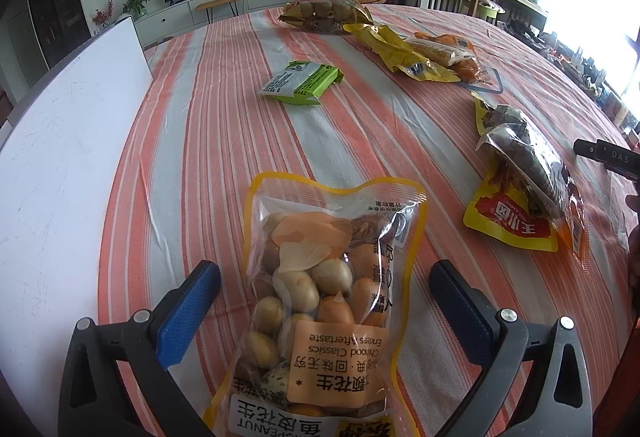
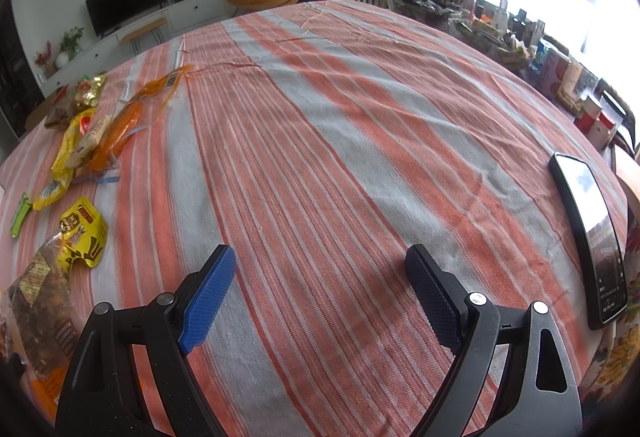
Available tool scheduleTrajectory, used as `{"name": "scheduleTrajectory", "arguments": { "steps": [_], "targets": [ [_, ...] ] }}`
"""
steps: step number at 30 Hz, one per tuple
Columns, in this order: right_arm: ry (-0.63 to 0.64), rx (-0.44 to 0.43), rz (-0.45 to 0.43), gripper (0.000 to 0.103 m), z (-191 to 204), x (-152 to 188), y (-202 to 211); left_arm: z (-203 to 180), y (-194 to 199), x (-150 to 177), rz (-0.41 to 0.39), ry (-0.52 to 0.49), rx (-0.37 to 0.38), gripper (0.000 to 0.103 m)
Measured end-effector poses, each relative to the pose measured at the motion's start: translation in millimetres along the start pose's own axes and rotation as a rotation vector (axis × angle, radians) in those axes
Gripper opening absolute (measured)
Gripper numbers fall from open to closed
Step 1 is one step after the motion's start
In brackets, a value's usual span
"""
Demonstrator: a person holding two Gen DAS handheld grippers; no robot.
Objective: Organize snacks
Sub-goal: 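Grasp the orange-bottomed dried meat bag with the right gripper while the left holds the peanut bag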
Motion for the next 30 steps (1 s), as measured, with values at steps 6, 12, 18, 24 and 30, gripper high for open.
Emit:
{"name": "scheduleTrajectory", "arguments": {
  "steps": [6,12,18,24,30],
  "targets": [
    [0.000,0.000,0.000,0.089,-1,0,1,0,0,0,0.000,0.000,0.000,0.103],
    [0.000,0.000,0.000,0.090,0,0,0,0,0,0,0.001,0.001,0.000,0.103],
    [-0.080,-0.302,-0.053,0.089,13,0,15,-1,0,1,0.002,-0.002,0.007,0.103],
    [0.215,-0.656,0.091,0.088,136,12,41,-3,1,1,0.040,-0.032,0.023,0.103],
    [0.586,-0.527,0.304,0.090,207,45,1,-1,11,6,0.058,-0.056,0.046,0.076]
  ]
}}
Point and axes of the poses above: each gripper's, at about its wrist camera, not at the fingertips, and y roughly against the way its jaws point, z to its left, x to its underside, the point moved 9 cm from there along -y, roughly the way its jaws point, and after that the axes turned 14 degrees about -x, right-handed, at the moved point
